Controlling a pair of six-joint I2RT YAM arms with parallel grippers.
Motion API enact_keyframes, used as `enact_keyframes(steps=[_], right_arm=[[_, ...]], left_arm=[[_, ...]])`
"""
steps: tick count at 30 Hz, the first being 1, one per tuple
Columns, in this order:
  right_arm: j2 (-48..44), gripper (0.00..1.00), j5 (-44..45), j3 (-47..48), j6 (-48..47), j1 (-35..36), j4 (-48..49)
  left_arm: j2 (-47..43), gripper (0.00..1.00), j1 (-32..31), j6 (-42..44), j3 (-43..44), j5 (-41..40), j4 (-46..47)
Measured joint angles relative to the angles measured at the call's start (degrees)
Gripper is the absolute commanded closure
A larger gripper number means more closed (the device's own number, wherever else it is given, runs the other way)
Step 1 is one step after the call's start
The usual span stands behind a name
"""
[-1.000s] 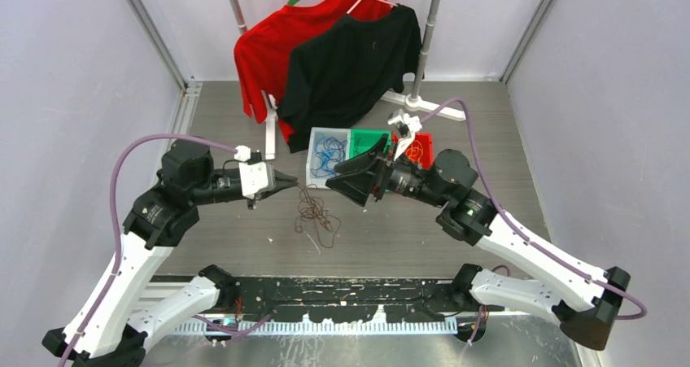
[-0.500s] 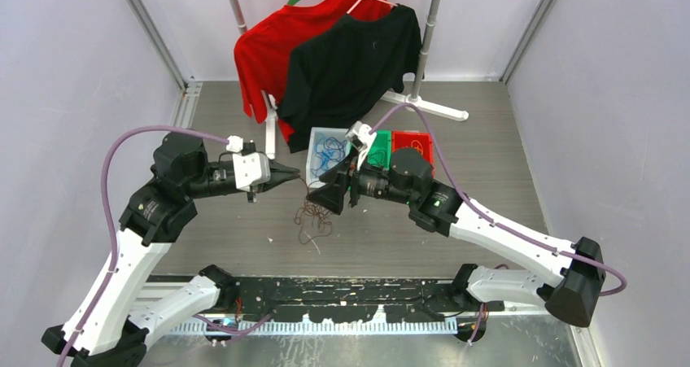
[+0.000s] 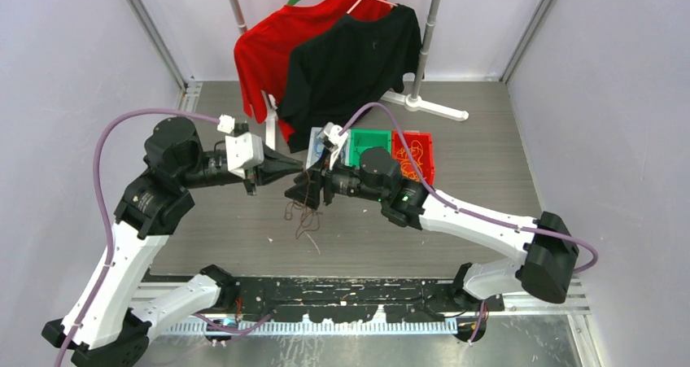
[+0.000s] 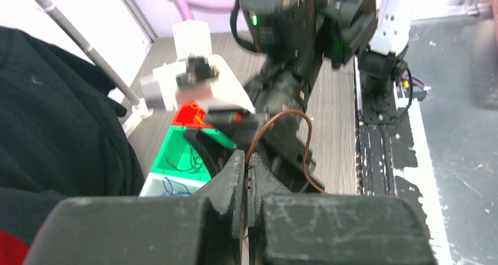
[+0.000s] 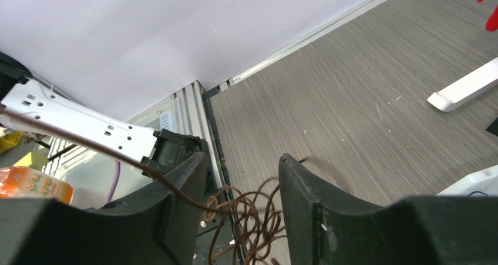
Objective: Untangle the cables
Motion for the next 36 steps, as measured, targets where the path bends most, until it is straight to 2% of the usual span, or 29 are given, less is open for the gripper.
enact_keyframes(steps=[6,17,23,36], right_arm=[[5.29,0.57,1.27,-0.79,1.90,0.35,4.61],[9.38,0.55,4.02,-8.63,6.36,0.76,13.38],[13.68,0.52,5.64,-11.34,9.16,1.81,16.76],[22.51,0.52,7.80,-11.96,12.83,4.70,18.51]], left_arm=[[2.34,1.00,0.00,-7.26,5.31,1.18,2.27],[5.35,1.00,0.00,-13.44,17.46,1.88,3.78],[8.20,1.00,0.00,-12.63,26.86,0.94,4.04],[14.23,1.00,0.00,-3.02,45.57,-6.88,8.57]])
